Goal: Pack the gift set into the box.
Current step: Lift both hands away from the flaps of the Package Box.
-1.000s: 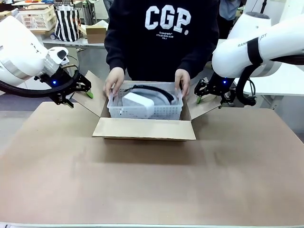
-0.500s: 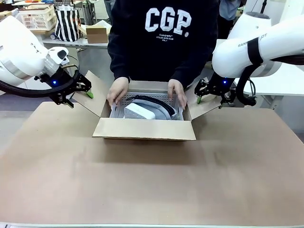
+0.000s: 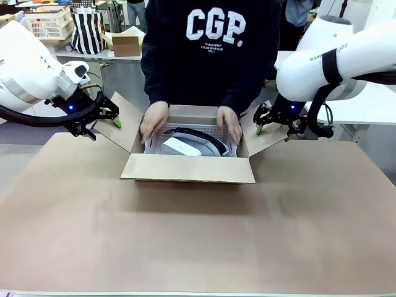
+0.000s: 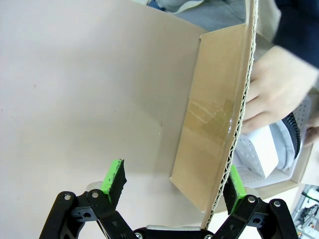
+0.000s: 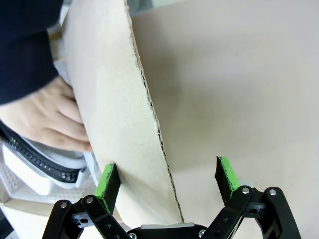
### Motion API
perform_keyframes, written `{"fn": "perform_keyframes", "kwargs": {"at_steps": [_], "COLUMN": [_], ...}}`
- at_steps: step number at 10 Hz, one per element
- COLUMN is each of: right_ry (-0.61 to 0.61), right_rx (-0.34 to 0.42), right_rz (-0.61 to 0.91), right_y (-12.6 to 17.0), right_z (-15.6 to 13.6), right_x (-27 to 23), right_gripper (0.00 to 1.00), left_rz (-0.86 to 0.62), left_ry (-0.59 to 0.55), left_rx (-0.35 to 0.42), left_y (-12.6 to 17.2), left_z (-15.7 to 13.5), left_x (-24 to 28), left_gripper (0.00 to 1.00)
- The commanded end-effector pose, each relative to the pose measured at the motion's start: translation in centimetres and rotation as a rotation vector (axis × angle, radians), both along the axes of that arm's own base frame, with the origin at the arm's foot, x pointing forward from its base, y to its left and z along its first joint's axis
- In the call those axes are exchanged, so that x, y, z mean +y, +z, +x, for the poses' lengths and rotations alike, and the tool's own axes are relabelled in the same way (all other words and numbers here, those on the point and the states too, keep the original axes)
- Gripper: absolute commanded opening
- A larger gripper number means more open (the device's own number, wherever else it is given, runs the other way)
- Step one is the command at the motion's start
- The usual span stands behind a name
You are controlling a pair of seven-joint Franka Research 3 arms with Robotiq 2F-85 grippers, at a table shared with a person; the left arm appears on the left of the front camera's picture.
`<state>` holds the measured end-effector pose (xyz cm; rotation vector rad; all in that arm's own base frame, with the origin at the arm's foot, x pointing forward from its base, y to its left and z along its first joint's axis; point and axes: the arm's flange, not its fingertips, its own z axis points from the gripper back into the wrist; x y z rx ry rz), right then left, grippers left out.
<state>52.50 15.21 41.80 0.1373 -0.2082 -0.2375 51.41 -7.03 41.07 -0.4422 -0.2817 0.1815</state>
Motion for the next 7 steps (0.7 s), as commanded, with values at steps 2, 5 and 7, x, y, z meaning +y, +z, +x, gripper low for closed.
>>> {"fn": "perform_keyframes", "kwargs": {"at_steps": [2, 5, 7], "right_ry": [-0.026, -0.026, -0.026], "right_rx": [0.002, 0.002, 0.002], "right_rz": [-0.019, -0.019, -0.019], "right_y": [0.17, 0.17, 0.17], "right_z": [0.26, 0.26, 0.26], "right_x": [0.42, 0.42, 0.42], "right_gripper": [1.00, 1.00, 1.00], "left_rz": [0.016, 0.016, 0.016], "left_ry": [0.011, 0.011, 0.011], "left_rx": [0.003, 0.003, 0.003], "left_y": [-0.05, -0.05, -0.05], "left_z": [-0.12, -0.12, -0.12], "left_x": [-0.17, -0.17, -0.17], "left_gripper": [1.00, 1.00, 1.00]}}
